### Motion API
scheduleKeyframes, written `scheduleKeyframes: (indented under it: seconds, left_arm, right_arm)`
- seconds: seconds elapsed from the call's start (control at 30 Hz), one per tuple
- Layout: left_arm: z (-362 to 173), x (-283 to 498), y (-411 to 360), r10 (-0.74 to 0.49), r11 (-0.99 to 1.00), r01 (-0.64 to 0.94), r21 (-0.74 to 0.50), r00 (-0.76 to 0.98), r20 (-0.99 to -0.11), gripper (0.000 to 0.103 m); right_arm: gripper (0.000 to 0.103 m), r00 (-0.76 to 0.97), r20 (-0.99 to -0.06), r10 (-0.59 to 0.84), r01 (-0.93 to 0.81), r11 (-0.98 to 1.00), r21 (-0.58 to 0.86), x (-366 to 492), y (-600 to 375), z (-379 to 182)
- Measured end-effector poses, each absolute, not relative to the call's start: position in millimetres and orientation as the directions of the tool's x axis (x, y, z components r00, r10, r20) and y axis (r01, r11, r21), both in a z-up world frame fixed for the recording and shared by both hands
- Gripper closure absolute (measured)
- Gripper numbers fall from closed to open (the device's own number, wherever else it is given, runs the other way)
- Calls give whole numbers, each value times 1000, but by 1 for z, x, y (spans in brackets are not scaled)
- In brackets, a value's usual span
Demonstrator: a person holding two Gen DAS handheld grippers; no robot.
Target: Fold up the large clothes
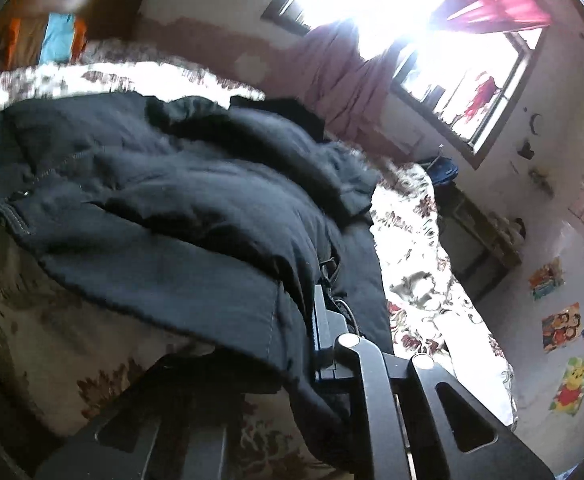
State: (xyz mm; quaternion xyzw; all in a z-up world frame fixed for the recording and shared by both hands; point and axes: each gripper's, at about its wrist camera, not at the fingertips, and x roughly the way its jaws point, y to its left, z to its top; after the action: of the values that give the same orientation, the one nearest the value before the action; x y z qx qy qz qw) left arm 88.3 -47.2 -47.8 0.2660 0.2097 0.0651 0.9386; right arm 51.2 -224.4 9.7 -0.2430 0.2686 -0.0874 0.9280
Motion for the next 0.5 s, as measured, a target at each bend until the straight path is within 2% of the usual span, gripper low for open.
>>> scheduleKeyframes:
  seconds: [0.17,0.5]
  left_arm:
    - [-31,74,-39,207,893,-22,449,906,-369,95]
    - [29,8,-23,135,940,-6,340,924,-358,95]
  right_arm:
    - [96,885,-383,-263,71,891,-448,23,-232,34]
    - [96,939,-311,-148,52,954,-297,-55,-251,83]
